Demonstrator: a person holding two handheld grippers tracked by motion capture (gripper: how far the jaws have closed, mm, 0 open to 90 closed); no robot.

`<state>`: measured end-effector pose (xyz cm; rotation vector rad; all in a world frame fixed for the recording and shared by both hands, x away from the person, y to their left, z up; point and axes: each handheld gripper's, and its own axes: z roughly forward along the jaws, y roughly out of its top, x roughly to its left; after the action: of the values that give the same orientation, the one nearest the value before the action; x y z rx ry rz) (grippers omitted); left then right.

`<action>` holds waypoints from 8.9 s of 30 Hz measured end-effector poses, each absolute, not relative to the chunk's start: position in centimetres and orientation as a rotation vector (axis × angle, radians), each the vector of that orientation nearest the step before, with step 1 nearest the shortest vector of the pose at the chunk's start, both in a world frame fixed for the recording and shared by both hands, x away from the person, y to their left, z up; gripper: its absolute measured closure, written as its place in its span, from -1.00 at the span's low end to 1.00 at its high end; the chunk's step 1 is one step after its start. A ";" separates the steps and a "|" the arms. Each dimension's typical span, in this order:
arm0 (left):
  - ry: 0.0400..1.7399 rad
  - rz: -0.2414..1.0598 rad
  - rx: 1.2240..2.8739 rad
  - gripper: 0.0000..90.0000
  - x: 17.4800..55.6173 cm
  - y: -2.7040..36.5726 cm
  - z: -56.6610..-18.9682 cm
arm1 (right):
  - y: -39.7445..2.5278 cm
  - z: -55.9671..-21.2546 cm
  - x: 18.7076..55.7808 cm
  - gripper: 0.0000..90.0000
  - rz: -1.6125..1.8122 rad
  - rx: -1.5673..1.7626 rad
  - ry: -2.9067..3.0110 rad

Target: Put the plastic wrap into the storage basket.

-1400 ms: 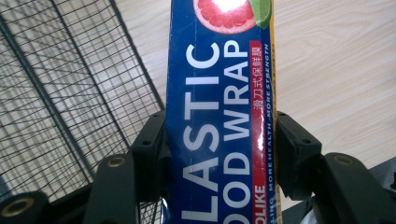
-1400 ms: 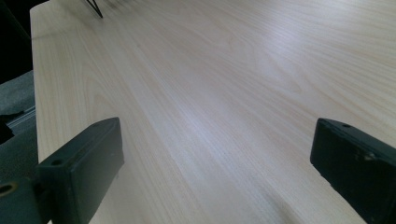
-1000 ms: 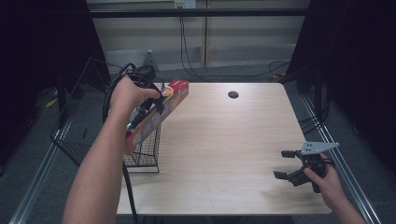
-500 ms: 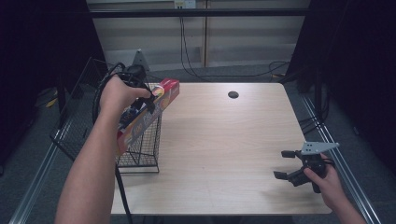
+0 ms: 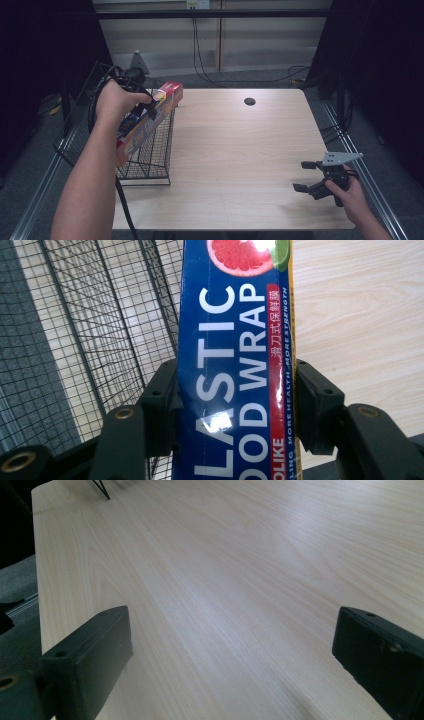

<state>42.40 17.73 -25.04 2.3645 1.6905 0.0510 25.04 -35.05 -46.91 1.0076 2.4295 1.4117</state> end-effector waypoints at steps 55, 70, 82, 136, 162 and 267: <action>1.855 0.144 2.187 0.01 41.8 23.3 -23.1 | -35.0 -47.1 25.1 -0.95 1.407 1.007 2.433; 1.909 0.171 2.122 0.01 41.4 24.5 -22.6 | -35.0 -47.1 25.1 -0.95 1.406 1.006 2.433; 1.926 0.185 2.109 0.01 41.3 25.5 -22.4 | -34.7 -47.2 25.1 -0.95 1.395 1.001 2.443; 2.136 0.297 1.945 -0.01 42.3 27.6 -26.0 | -34.5 -47.4 25.2 -0.95 1.398 0.992 2.458; 2.178 0.263 1.932 -0.02 43.7 27.7 -28.7 | -34.5 -47.8 25.5 -0.95 1.392 1.012 2.465; 1.481 0.048 2.059 -0.72 39.3 12.0 -32.5 | -34.5 -47.0 25.4 -0.95 1.415 0.984 2.437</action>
<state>39.26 12.03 -32.48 2.0589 1.4807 0.0478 25.45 -34.48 -47.04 0.9837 2.4365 1.4151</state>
